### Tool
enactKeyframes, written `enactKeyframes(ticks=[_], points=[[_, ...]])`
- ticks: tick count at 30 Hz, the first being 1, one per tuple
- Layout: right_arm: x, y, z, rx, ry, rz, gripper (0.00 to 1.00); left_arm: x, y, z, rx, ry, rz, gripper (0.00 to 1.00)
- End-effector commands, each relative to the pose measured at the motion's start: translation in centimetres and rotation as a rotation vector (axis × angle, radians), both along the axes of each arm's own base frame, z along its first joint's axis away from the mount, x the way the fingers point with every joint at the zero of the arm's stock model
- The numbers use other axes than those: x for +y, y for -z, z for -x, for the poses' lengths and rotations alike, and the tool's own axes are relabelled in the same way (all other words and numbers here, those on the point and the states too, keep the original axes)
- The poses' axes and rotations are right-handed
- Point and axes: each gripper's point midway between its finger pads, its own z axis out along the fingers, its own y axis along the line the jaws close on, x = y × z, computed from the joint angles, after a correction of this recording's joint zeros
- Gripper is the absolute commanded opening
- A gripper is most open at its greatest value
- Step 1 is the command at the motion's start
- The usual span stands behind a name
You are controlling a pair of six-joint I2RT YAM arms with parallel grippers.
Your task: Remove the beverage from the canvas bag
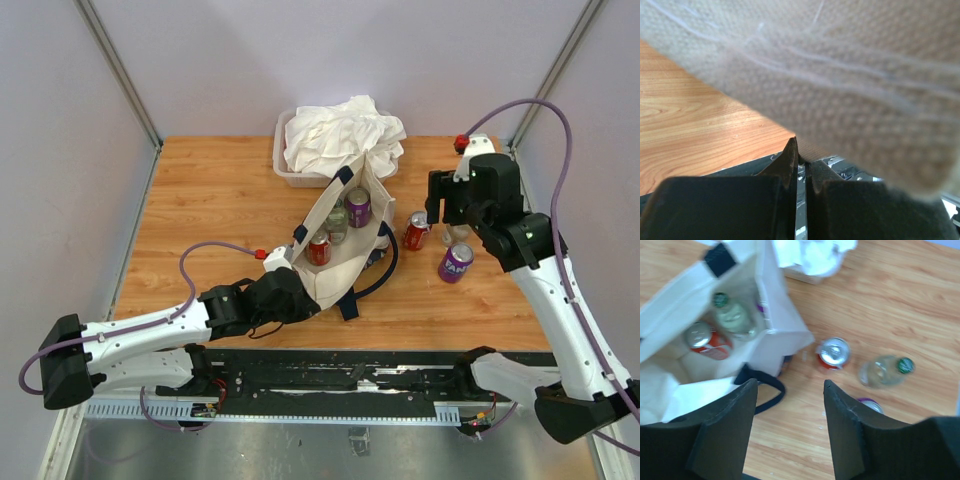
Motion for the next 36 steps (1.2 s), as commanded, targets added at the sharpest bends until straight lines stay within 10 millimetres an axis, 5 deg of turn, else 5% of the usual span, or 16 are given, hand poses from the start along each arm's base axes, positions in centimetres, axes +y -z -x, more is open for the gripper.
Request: enactKeyframes(ticks=[1, 9, 18, 20, 36], points=[[5.4, -1.2, 1.0, -0.003, -0.204, 0.003, 0.53, 0.3, 0.9, 0.6, 0.029, 0.02, -0.037, 0.01], [12.5, 0.7, 0.3, 0.026, -0.4, 0.051, 0.43, 0.5, 0.7, 0.6, 0.025, 0.008, -0.023, 0.0], [15.8, 5.3, -3.5, 0.067, -0.401, 0.099, 0.15, 0.5, -0.3, 0.6, 0.011, 0.0, 0.017, 0.0], [16.2, 6.2, -4.4, 0.068, -0.388, 0.116, 0.27, 0.6, -0.4, 0.5, 0.008, -0.004, 0.017, 0.0], [17.3, 12.6, -9.0, 0.127, -0.297, 0.137, 0.6, 0.6, -1.0, 0.4, -0.002, -0.014, 0.035, 0.0]])
